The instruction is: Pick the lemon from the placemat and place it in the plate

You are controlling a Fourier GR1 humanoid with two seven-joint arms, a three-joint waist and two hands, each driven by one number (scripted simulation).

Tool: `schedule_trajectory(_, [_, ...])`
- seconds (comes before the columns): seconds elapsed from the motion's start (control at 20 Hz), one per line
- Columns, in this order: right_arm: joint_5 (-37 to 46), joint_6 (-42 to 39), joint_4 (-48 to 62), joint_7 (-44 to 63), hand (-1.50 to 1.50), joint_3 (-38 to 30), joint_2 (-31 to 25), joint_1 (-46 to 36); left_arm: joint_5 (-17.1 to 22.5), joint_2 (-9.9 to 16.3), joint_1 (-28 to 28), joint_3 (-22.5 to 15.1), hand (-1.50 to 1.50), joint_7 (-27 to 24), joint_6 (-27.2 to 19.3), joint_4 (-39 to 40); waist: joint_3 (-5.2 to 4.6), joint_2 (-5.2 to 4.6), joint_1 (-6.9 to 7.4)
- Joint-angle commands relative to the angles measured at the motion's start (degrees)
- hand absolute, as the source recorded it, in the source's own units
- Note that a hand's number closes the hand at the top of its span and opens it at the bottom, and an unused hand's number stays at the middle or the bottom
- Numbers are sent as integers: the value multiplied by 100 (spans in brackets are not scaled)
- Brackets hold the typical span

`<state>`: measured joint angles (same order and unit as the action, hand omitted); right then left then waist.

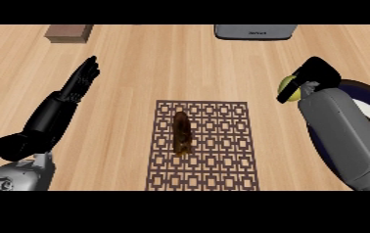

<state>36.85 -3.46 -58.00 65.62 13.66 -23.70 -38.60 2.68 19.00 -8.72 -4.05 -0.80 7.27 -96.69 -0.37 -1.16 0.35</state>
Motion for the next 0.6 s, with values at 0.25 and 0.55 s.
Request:
schedule_trajectory(0.25, [1799, 1225, 1188, 1950, 150, -763, -440, -1408, -12, -10, -280, -211, 0, 16, 199, -1, -11, -65, 462])
schedule_trajectory(0.55, [2841, 1285, 1843, 1956, 150, -1237, -546, -2225, -21, -5, -383, -196, 0, 66, 213, 109, -15, -42, 518])
